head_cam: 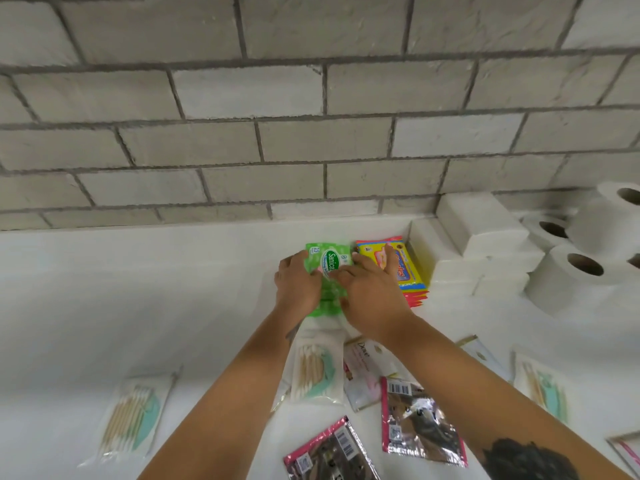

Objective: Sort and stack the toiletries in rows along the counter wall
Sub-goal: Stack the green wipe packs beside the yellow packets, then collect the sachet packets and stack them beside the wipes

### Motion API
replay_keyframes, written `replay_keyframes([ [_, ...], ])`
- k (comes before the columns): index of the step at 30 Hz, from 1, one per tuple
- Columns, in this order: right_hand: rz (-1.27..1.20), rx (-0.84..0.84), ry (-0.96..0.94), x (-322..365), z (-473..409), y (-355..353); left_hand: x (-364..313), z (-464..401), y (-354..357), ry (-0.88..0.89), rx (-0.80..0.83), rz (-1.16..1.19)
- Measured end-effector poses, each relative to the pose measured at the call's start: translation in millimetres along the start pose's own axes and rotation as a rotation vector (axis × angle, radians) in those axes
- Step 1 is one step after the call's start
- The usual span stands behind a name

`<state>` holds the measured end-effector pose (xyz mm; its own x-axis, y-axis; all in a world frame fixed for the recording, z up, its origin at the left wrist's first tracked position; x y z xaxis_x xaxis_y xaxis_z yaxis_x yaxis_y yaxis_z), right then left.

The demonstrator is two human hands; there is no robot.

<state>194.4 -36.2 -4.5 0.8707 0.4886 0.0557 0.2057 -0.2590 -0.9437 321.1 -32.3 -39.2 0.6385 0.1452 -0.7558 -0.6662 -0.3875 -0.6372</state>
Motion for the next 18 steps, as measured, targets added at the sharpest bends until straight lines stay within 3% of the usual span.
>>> replay_keyframes([
  [3, -0.142, -0.126, 0.065, -17.5, 10.3, -15.2, -8.8, 14.1, -9.0, 0.056, -0.035, 0.008],
  [6, -0.225, -0.15, 0.169, -38.9, 24.7, -31.9, -16.4, 32.1, -11.1, 0.111, -0.048, 0.029],
  [14, -0.238, -0.041, 0.353, -85.5, 78.0, -45.6, -33.1, 82.3, 1.0, 0.173, -0.006, 0.075],
  [18, -0.206, 0.146, 0.374, -95.1, 100.8, -33.5, -36.3, 104.4, 13.7, 0.166, 0.031, 0.068],
])
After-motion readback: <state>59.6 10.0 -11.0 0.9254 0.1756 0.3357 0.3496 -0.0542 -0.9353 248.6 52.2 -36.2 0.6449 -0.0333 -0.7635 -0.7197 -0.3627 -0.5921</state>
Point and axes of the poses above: each hand's wrist, its own z-axis away from the middle knuckle, its own y-axis out of the palm, x = y × z, the point moved 6 cm from there along -z, towards the middle knuckle, and after that the axes turned 15 degrees about y, right-handed, at the moved point
